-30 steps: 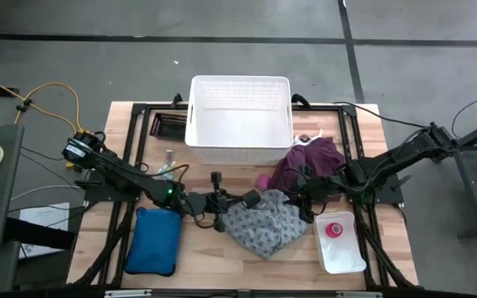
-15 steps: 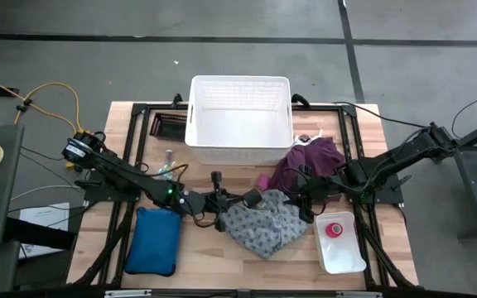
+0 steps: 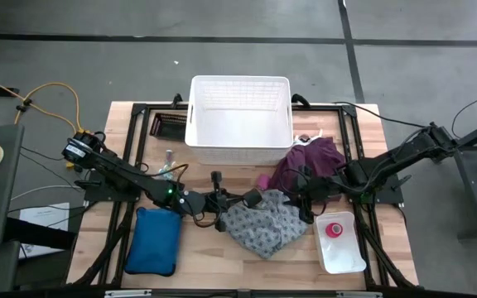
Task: Pick & place medical supplies in basket/bin
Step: Put the black bandage into the small white bin
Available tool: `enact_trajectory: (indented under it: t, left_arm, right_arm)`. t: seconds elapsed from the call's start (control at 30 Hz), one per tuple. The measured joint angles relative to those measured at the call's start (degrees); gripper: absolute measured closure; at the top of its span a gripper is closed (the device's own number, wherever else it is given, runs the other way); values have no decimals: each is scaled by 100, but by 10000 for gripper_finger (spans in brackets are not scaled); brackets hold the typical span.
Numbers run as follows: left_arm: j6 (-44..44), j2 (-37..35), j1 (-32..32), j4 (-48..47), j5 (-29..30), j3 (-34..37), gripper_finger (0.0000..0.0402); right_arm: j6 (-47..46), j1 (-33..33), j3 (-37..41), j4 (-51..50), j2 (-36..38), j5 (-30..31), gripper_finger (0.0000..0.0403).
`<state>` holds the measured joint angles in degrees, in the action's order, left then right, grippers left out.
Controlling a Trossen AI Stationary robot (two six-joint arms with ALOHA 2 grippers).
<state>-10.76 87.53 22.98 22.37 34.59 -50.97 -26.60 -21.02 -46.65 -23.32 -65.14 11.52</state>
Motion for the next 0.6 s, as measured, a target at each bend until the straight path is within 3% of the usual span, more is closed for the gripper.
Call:
enact_trajectory:
  t: [0.2,0.6]
  left_arm:
    - [0,0,-8,0,0,1,401]
    - [11,0,-122,-2,-2,1,401]
  right_arm:
    - [231,2,0,345,-81,55,246]
    - [-2,15,0,422,-558,4,97]
